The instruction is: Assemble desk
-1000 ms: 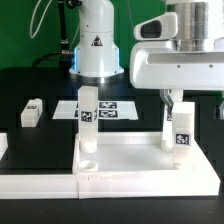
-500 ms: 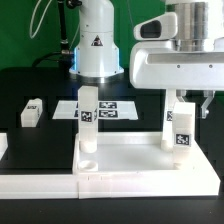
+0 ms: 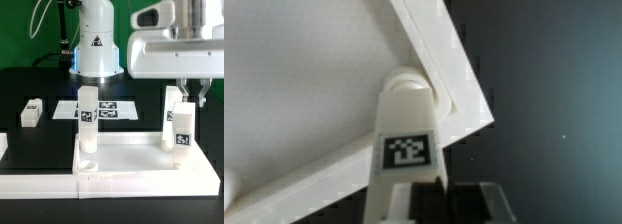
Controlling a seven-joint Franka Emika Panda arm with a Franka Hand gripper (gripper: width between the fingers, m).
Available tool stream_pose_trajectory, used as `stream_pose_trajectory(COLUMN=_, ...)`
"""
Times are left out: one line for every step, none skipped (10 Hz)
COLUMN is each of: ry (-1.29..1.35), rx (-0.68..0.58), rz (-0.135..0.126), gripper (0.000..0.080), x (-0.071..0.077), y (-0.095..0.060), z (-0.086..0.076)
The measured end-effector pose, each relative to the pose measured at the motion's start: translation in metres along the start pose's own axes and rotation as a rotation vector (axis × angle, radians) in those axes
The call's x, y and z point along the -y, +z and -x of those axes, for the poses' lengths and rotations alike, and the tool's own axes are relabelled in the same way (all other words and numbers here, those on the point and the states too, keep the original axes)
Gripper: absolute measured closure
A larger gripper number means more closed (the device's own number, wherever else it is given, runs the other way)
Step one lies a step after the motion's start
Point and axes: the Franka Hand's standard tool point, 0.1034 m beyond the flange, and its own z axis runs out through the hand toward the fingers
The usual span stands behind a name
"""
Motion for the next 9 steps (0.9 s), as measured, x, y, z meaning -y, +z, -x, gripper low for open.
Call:
stream_pose_trajectory(ry=-0.002, rx=0.004, rz=-0.002, gripper=0.0649, x=-0.005, y=-0.006, z=-0.008)
stream_pose_trajectory(ry=-0.001, rx=0.011, rz=-0.002, gripper=0.0649, x=-0.010, y=-0.010, z=-0.017)
stream_pose_trajectory(ry=0.006, rx=0.015, rz=0.001, gripper=0.0450, x=-0.012, y=-0.009, z=-0.028)
stream_pose_trajectory(ry=0.011, rx=0.013, rz=0.005, gripper=0.0283, x=-0.012, y=-0.005, z=-0.037)
stream_pose_trajectory(ry=0.018, rx=0.011, rz=0.009, gripper=0.0283, x=-0.013, y=0.002, z=-0.043)
stream_pose_trajectory(ry=0.025, rx=0.013, rz=0.015, gripper=0.0175, x=-0.013, y=0.009, z=-0.044)
stream_pose_trajectory(ry=0.028, rx=0.011, rz=0.018, gripper=0.0175, x=-0.011, y=0.014, z=-0.043)
stream_pose_trajectory(ry=0.027, rx=0.006, rz=0.017, gripper=0.0154, x=-0.010, y=0.018, z=-0.040)
stream_pose_trajectory(ry=0.025, rx=0.005, rz=0.021, gripper=0.0151, x=-0.010, y=0.024, z=-0.033)
